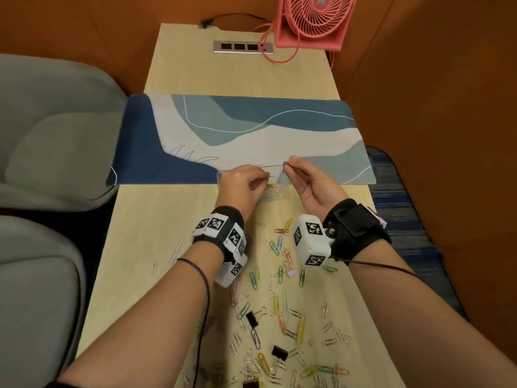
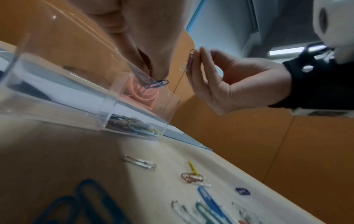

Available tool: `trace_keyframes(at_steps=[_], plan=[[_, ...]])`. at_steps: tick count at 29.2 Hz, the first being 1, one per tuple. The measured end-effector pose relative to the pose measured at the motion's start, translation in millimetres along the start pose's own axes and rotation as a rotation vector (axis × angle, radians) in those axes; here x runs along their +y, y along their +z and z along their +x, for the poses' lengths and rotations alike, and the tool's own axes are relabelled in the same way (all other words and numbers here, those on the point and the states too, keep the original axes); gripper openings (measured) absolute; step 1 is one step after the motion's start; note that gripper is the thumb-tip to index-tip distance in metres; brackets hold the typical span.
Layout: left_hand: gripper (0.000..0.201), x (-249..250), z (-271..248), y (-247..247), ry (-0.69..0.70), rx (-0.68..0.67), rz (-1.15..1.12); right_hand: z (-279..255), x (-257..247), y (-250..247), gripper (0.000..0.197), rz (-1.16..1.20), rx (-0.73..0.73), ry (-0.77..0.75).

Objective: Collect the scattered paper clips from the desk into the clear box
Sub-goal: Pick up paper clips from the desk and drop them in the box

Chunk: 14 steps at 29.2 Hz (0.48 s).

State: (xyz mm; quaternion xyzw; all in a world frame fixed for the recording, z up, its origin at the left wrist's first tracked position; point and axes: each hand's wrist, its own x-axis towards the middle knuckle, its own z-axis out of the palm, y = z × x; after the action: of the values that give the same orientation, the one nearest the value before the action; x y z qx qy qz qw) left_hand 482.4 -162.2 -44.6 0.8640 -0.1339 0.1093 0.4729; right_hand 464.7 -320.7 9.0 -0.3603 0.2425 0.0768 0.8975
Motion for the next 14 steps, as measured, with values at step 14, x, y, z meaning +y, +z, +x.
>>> trace_keyframes(at_steps=[14], plan=[[0.014, 1.9, -8.1, -18.4, 0.029, 0.082, 0.035, 19.9, 5.5, 3.0, 0.007, -1.379, 0.003, -0.511]])
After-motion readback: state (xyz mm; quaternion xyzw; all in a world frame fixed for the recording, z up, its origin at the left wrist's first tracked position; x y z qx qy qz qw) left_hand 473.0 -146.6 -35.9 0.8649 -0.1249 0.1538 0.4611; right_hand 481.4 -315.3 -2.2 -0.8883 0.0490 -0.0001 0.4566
